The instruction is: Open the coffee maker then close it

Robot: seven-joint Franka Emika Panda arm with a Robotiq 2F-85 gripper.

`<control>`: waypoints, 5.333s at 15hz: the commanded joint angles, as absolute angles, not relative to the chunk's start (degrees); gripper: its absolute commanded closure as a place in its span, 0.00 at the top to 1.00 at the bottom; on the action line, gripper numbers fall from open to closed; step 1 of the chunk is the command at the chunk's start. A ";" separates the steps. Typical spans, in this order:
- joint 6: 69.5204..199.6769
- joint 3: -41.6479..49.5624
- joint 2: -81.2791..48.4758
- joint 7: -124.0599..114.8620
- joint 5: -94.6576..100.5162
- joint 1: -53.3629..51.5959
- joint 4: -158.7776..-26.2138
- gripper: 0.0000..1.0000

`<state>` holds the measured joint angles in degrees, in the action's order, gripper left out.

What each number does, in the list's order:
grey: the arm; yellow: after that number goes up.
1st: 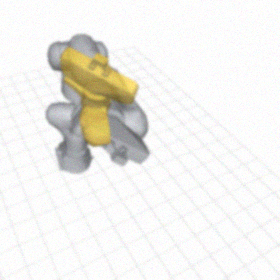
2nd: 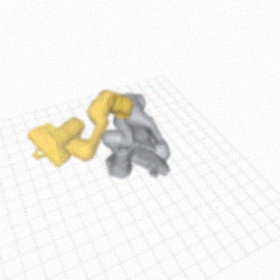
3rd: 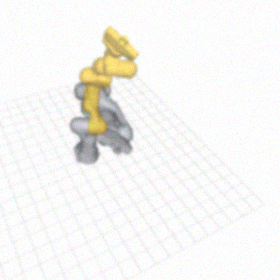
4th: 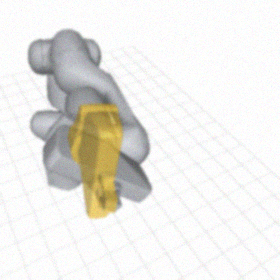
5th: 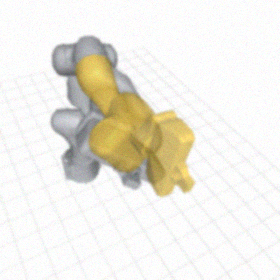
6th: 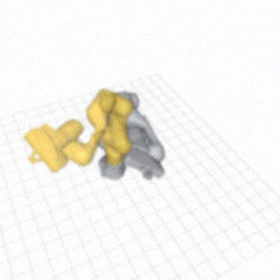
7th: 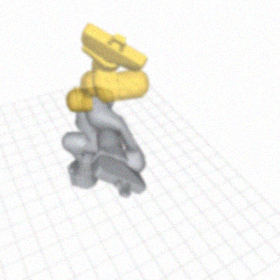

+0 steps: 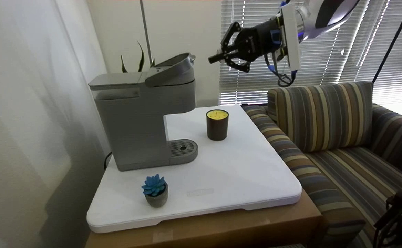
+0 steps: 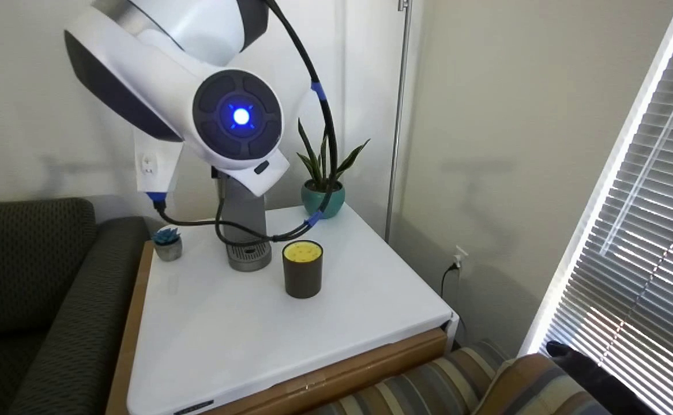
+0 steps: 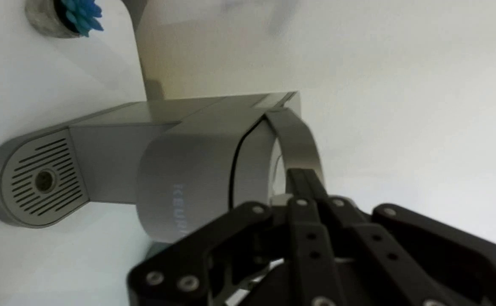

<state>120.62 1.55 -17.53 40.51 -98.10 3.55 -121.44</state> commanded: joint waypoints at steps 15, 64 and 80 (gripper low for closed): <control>113.74 1.95 -25.55 36.26 -80.66 1.32 -102.30 0.00; 119.52 1.78 -32.93 21.99 -80.46 1.43 -101.03 0.00; 118.47 1.99 -31.46 26.99 -69.20 1.78 -92.98 0.00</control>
